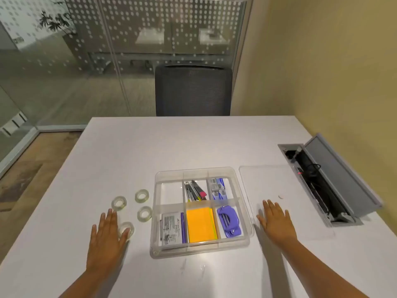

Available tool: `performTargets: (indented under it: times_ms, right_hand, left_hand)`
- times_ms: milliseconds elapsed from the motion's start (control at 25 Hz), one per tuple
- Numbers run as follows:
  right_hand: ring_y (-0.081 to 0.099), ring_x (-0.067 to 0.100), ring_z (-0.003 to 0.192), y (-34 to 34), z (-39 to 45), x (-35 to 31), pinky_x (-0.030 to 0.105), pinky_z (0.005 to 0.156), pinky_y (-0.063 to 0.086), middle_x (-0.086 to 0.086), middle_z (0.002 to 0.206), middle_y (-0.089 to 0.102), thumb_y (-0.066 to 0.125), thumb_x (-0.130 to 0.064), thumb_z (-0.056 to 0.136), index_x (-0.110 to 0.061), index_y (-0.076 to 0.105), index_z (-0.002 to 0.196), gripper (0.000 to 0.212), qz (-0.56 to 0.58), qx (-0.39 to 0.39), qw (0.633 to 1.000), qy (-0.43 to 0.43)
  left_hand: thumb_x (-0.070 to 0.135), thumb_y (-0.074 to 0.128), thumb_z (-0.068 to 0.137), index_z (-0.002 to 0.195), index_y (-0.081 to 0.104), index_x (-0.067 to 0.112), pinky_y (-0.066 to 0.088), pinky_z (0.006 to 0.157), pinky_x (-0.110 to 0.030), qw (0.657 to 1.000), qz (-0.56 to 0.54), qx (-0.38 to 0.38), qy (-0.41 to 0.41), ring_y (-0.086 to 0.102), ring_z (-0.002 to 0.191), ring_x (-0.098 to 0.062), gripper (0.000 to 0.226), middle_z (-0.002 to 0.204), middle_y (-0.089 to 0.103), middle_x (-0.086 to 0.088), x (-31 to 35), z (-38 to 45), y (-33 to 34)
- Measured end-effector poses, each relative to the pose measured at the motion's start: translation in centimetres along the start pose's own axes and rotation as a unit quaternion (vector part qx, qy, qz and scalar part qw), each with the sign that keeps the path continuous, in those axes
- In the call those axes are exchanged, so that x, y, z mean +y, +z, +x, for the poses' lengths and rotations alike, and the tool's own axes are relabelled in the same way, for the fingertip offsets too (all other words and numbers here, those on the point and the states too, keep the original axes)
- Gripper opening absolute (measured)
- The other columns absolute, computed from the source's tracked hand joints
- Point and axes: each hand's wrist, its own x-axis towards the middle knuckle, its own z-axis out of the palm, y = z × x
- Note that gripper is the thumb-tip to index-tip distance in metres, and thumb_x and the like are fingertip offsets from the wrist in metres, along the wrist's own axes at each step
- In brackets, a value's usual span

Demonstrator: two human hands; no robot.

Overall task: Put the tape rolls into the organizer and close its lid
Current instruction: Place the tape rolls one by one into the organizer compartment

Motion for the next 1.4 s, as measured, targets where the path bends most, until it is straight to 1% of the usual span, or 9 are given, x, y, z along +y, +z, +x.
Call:
performTargets:
  times_ms: [160,400,520,600,760,960,1200,1280,1400]
  right_hand:
    - [0.005,0.021,0.147,1.0,-0.5,0.2,0.042,0.119,0.007,0.002,0.160,0.002,0.021,-0.049,0.097,-0.020,0.003,0.149,0.062,0.003,-0.062,0.998,0.016]
    - [0.021,0.022,0.144,1.6,-0.5,0.2,0.042,0.117,0.021,0.003,0.158,0.017,0.031,-0.047,0.097,-0.017,0.021,0.146,0.058,0.030,-0.085,0.996,0.016]
    - [0.032,0.027,0.139,1.3,-0.1,0.0,0.041,0.115,0.026,0.011,0.153,0.031,0.040,-0.041,0.096,-0.011,0.032,0.142,0.055,0.116,-0.056,0.991,0.040]
    - [0.040,0.035,0.133,0.5,0.4,-0.6,0.044,0.111,0.030,0.020,0.145,0.042,0.043,-0.038,0.096,-0.005,0.037,0.139,0.054,0.230,-0.030,0.968,0.094]
    - [0.046,0.042,0.125,-2.5,1.6,-4.0,0.049,0.105,0.036,0.029,0.137,0.046,0.042,-0.036,0.096,-0.003,0.039,0.135,0.051,0.331,0.022,0.931,0.152]
    - [0.055,0.037,0.112,-5.5,2.7,-12.6,0.045,0.093,0.046,0.021,0.126,0.053,0.052,-0.023,0.093,-0.009,0.046,0.129,0.039,0.273,0.069,0.959,-0.012]
    - [0.053,0.030,0.109,-6.1,0.8,-25.5,0.040,0.094,0.040,0.011,0.118,0.060,0.059,-0.026,0.087,-0.016,0.057,0.119,0.034,0.163,0.065,0.939,-0.296]
    - [0.052,0.030,0.112,-5.1,0.4,-29.0,0.042,0.103,0.032,0.009,0.118,0.059,0.059,-0.032,0.086,-0.018,0.058,0.119,0.036,0.116,0.015,0.920,-0.375]
    - [0.043,0.026,0.125,-3.3,0.4,-32.6,0.052,0.117,0.003,0.007,0.128,0.054,0.055,-0.038,0.087,-0.020,0.053,0.126,0.043,0.033,-0.079,0.908,-0.411]
  left_hand:
    - [0.051,0.013,0.086,0.143,-0.001,0.019,-0.002,0.119,-0.042,0.999,-0.009,-0.033,-0.032,-0.006,0.143,-0.013,0.066,0.157,0.003,-0.002,-0.7,-1.4,1.3]
    - [0.068,-0.004,0.070,0.144,0.011,0.009,0.003,0.116,-0.045,0.999,0.017,-0.025,-0.040,0.005,0.144,-0.023,0.096,0.156,0.012,-0.009,-1.0,-1.7,1.7]
    - [0.057,0.009,0.077,0.142,0.018,0.005,0.012,0.115,-0.051,0.998,0.020,-0.024,-0.061,0.012,0.143,-0.029,0.084,0.154,0.019,-0.015,-1.1,-1.8,1.8]
    - [0.056,0.015,0.080,0.142,0.020,0.004,0.016,0.115,-0.053,0.997,0.025,-0.027,-0.068,0.015,0.142,-0.031,0.081,0.153,0.023,-0.016,-1.4,-2.0,2.2]
    - [0.077,-0.016,0.064,0.144,0.015,0.007,0.010,0.116,-0.047,0.996,0.028,-0.043,-0.074,0.010,0.144,-0.026,0.110,0.155,0.017,-0.011,-2.5,-2.6,3.4]
    - [0.071,-0.015,0.072,0.143,0.014,0.008,0.009,0.115,-0.046,0.994,0.054,-0.055,-0.074,0.011,0.143,-0.025,0.100,0.155,0.017,-0.011,-3.1,-2.9,4.0]
    - [0.057,0.000,0.087,0.141,0.026,0.007,0.019,0.112,-0.050,0.993,0.083,-0.063,-0.047,0.023,0.139,-0.026,0.078,0.150,0.031,-0.012,-4.0,-2.7,4.0]
    - [0.055,0.002,0.088,0.141,0.027,0.008,0.018,0.112,-0.050,0.993,0.091,-0.062,-0.048,0.023,0.139,-0.025,0.074,0.149,0.032,-0.011,-4.2,-2.6,4.2]
    - [0.053,0.005,0.088,0.140,0.029,0.009,0.018,0.112,-0.049,0.992,0.105,-0.060,-0.045,0.025,0.139,-0.025,0.072,0.149,0.034,-0.011,-4.2,-2.5,4.3]
